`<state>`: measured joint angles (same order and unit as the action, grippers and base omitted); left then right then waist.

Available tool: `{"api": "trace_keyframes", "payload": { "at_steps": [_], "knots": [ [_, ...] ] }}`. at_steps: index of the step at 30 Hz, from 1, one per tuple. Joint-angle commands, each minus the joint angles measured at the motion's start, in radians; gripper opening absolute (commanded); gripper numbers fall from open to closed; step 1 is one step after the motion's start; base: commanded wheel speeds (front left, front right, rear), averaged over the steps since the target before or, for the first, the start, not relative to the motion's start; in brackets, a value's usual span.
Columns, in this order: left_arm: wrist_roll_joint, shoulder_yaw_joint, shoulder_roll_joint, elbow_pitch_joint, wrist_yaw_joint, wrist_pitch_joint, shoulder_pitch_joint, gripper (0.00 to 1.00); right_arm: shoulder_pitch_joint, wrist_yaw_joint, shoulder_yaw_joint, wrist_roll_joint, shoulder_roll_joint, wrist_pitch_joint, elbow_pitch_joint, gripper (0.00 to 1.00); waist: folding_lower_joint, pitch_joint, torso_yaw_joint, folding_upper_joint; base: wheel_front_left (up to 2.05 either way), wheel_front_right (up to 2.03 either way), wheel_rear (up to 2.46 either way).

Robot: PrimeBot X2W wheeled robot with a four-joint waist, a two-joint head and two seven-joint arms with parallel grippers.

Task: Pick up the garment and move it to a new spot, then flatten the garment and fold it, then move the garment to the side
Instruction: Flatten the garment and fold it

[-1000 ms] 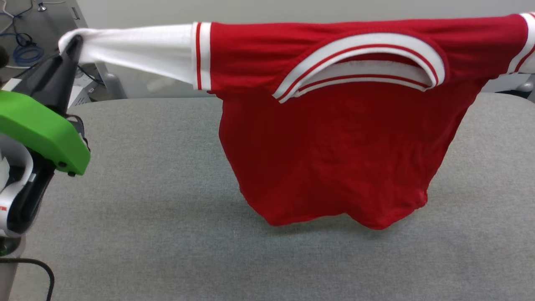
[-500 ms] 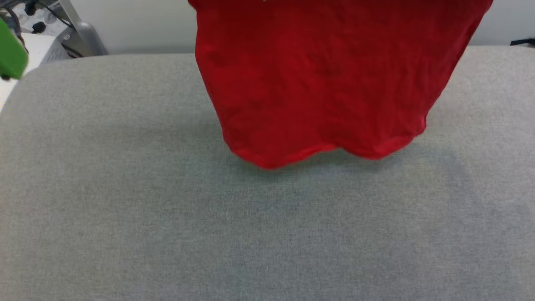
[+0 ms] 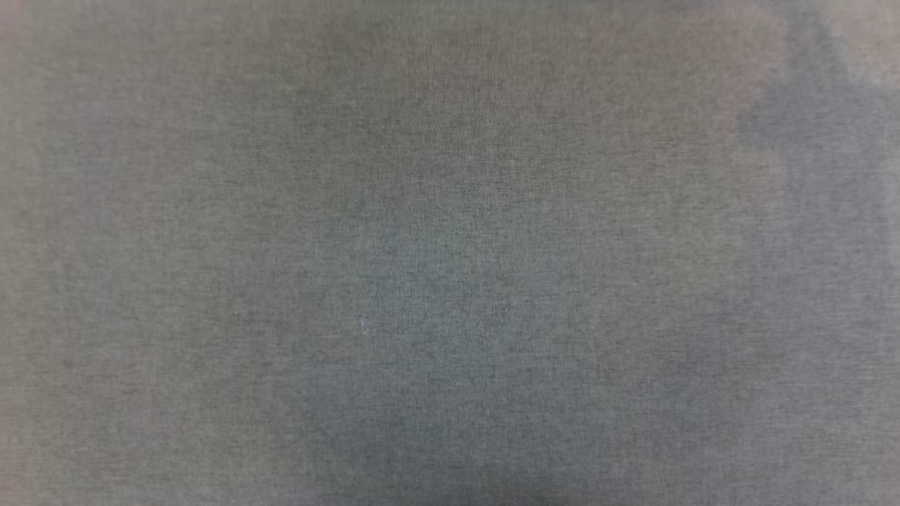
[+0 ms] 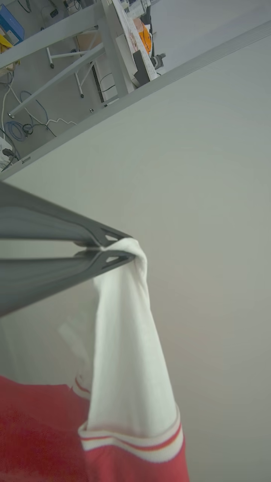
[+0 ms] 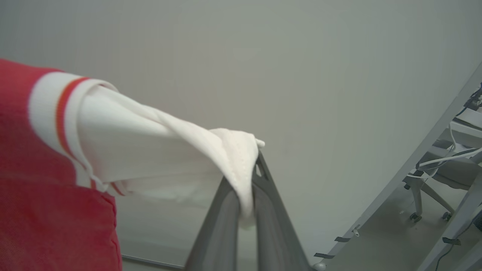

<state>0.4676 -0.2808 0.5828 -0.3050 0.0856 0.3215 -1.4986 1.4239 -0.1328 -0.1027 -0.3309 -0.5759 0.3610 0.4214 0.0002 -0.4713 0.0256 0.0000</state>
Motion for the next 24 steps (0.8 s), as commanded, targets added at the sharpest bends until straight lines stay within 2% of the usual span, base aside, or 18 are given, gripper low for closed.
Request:
{"api": "trace_keyframes", "payload": {
  "at_steps": [1,6,12,17,24],
  "knots": [
    [-0.015,0.005,-0.011,-0.038,0.004,-0.051,-0.057,0.0,0.045,0.002,0.011,0.025,0.005,-0.032,0.039,0.0,-0.0002,-0.134,-0.001,0.0,0.0,0.0,0.0],
    [-0.052,-0.009,-0.056,-0.198,0.009,-0.197,-0.181,0.0,0.16,0.002,0.034,0.094,0.055,-0.147,0.17,0.0,-0.0002,-0.185,-0.008,0.0,0.0,0.0,0.0],
    [-0.074,-0.03,-0.091,-0.335,0.018,-0.356,-0.225,0.0,0.197,0.002,0.032,0.138,0.091,-0.256,0.27,0.0,-0.0002,-0.221,-0.016,0.0,0.0,0.0,0.0],
    [-0.056,-0.051,-0.113,-0.428,0.029,-0.43,-0.16,0.0,0.156,0.002,0.003,0.131,0.087,-0.283,0.332,0.0,-0.0002,-0.214,-0.031,0.0,0.0,0.0,0.0],
    [-0.018,-0.089,-0.138,-0.49,0.039,-0.511,0.047,0.0,0.0,0.002,-0.091,0.081,0.059,-0.285,0.371,0.0,-0.0002,-0.135,-0.056,0.0,0.0,0.0,0.0]
  ]
}}
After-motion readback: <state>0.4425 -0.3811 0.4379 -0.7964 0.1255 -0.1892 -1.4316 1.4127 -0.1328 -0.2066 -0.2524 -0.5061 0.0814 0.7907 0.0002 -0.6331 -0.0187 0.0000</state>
